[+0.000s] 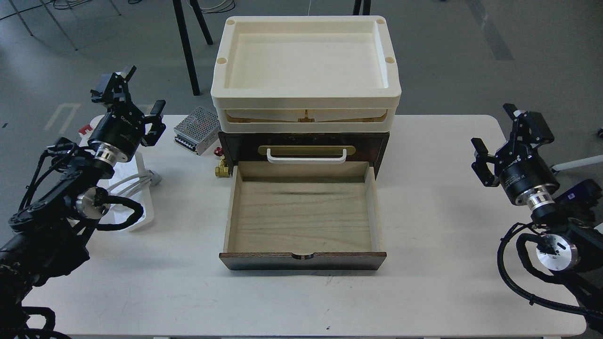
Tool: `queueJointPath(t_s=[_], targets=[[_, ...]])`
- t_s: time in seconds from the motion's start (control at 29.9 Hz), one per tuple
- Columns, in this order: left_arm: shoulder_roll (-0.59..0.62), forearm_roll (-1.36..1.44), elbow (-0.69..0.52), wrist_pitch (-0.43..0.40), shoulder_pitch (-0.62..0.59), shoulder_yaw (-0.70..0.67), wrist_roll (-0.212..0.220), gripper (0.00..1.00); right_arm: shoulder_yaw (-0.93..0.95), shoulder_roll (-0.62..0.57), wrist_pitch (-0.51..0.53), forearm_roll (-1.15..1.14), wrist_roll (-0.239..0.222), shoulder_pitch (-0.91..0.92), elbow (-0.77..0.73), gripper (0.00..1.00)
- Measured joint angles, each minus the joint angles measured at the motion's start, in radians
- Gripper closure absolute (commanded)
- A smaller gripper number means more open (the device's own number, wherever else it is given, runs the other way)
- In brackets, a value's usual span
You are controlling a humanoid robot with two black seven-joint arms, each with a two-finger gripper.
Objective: Put charging cable into cabinet
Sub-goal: 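Move the left gripper outward and reposition it above the white charger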
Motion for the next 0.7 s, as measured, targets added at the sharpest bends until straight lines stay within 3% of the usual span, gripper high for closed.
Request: queueJointPath(t_s=[0.27,0.5,0.6,0.7], targets=[[-0.048,-0.005,0.089,-0.003,-0.01,-0.01,0.0,0.0,0.0,0.001,0.0,0.0,0.0,-0.001,0.0,0.01],[0.023,-0.007,0.109,0.021,-0.04,-0.009,0.0,0.0,0.0,0.002,0.0,0.0,0.0,-0.001,0.0,0.01],[0.071,0.014,0.115,0.103,-0.065,0.002,0.0,0.0,0.0,0.002,-0.001,0.0,0.0,-0.001,-0.001,0.01],[0.115,0.085,0.126,0.279,-0.08,0.031,0.0,0.0,0.001,0.002,-0.002,0.0,0.0,-0.001,-0.001,0.01]])
